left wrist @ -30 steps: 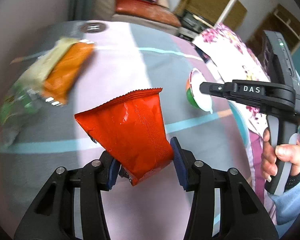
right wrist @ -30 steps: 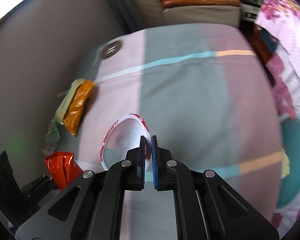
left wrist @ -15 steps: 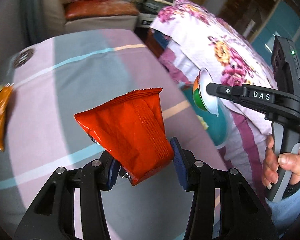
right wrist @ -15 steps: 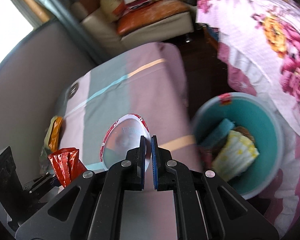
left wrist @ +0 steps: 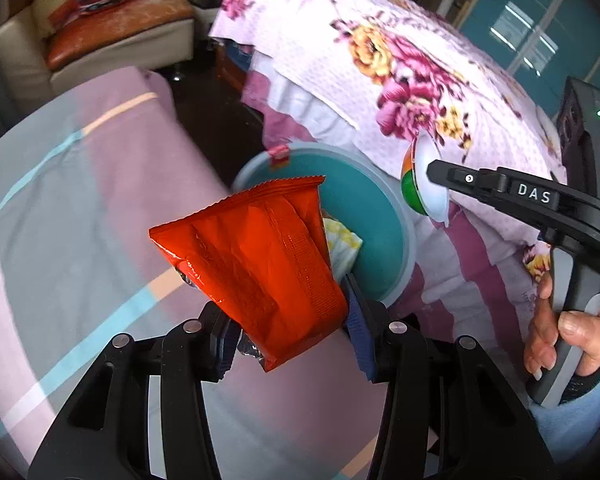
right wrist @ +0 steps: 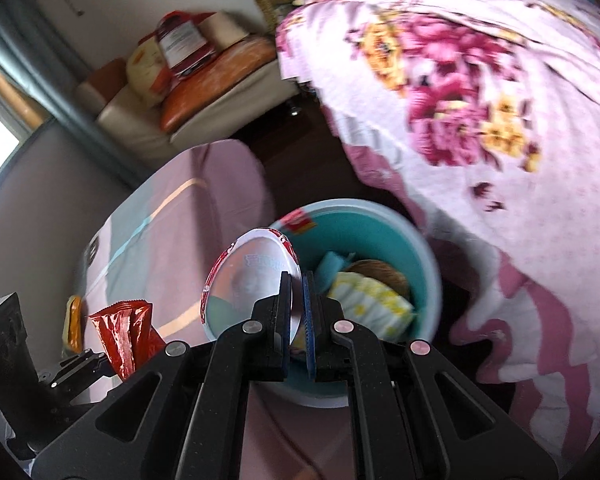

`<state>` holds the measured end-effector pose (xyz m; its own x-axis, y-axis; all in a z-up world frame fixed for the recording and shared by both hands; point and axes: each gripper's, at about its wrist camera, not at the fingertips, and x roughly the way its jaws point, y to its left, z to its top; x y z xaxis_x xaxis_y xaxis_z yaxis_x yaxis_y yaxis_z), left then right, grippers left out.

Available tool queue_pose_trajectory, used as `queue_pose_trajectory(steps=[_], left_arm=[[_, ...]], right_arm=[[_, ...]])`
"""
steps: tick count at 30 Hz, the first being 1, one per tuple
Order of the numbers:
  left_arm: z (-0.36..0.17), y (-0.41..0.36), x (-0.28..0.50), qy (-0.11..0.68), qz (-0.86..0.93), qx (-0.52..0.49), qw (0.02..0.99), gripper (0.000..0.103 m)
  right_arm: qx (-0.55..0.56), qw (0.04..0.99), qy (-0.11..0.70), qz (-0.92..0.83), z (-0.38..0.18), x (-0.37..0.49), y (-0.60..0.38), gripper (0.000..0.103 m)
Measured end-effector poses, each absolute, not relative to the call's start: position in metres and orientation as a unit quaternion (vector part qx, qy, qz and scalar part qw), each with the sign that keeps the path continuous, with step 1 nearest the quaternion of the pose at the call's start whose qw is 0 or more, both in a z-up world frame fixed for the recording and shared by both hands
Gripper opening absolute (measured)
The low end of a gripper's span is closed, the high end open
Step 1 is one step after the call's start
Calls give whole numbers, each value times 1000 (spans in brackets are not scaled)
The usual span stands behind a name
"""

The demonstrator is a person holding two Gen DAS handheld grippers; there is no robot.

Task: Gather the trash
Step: 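Carry the red packet and white cup over the teal bin with both tools, then open the left tool to drop the red packet while right tool drops the cup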

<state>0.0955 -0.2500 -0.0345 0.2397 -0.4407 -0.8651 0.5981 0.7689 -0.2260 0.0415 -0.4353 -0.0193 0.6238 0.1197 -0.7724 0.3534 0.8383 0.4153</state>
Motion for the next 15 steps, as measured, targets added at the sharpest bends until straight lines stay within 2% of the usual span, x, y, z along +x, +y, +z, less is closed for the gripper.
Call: queue_pose_trajectory(steps=[15], left_arm=[[-54, -302, 104, 538, -339, 110, 764, 49]], right_arm=[[294, 851, 428, -76, -33, 38, -469, 6]])
